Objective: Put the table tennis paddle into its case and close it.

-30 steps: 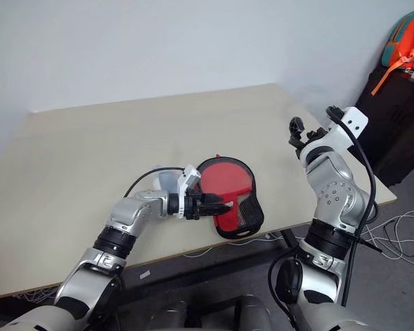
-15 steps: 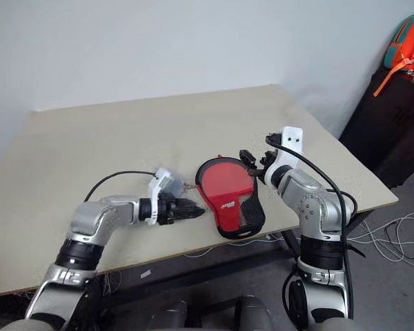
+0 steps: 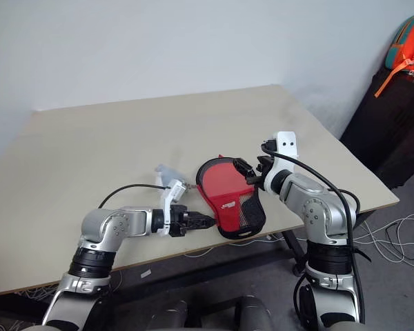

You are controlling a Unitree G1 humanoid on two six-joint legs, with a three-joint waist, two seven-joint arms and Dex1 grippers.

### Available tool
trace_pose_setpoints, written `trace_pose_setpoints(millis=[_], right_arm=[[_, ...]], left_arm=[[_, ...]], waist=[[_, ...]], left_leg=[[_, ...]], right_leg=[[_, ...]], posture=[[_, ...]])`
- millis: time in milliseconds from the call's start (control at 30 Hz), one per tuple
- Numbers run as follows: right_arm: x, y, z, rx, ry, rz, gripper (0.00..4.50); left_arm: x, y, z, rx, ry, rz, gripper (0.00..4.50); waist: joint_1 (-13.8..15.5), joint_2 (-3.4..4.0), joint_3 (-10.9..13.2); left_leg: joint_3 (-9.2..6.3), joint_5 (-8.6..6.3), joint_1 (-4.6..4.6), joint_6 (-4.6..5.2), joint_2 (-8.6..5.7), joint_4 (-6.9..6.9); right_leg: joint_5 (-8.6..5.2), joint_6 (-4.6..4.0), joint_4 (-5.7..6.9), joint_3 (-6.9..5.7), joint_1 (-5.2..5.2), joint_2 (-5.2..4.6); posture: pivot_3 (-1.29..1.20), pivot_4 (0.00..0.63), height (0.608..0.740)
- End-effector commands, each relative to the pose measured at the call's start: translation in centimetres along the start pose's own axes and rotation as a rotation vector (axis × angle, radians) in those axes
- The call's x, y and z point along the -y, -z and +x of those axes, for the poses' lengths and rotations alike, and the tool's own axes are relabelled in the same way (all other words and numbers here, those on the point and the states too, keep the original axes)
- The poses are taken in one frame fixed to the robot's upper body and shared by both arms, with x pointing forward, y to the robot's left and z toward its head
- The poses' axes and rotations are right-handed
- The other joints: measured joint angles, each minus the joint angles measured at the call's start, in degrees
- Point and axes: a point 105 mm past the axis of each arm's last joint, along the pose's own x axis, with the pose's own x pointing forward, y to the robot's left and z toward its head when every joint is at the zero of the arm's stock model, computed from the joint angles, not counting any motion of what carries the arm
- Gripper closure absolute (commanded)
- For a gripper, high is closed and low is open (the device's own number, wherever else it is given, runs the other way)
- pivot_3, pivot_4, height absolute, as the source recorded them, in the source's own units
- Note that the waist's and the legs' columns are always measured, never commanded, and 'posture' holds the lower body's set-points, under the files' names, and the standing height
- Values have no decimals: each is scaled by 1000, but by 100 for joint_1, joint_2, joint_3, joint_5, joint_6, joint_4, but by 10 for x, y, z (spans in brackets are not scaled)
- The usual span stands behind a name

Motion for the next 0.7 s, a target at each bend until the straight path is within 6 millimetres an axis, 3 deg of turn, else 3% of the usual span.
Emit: trace_pose_setpoints(millis=[33,400,700], right_arm=[[3,-14,-5,67,30,-7,50],[19,-9,-8,68,124,2,50],[19,-9,-6,69,125,6,50]], left_arm=[[-3,-9,0,28,-12,-127,1422],[-12,-10,10,27,-50,-307,1422],[4,-25,36,50,22,-360,1422]], waist=[[0,0,0],[4,-2,-1],[13,-2,-1]], left_leg=[[0,2,0,3,0,1],[-16,-7,7,11,-3,6],[-53,-18,10,30,-9,21]], right_leg=[[0,0,0,0,1,0],[0,0,-4,-14,19,-2],[-1,0,-13,-51,49,-12]], posture=[[0,0,724],[0,0,724],[0,0,724]])
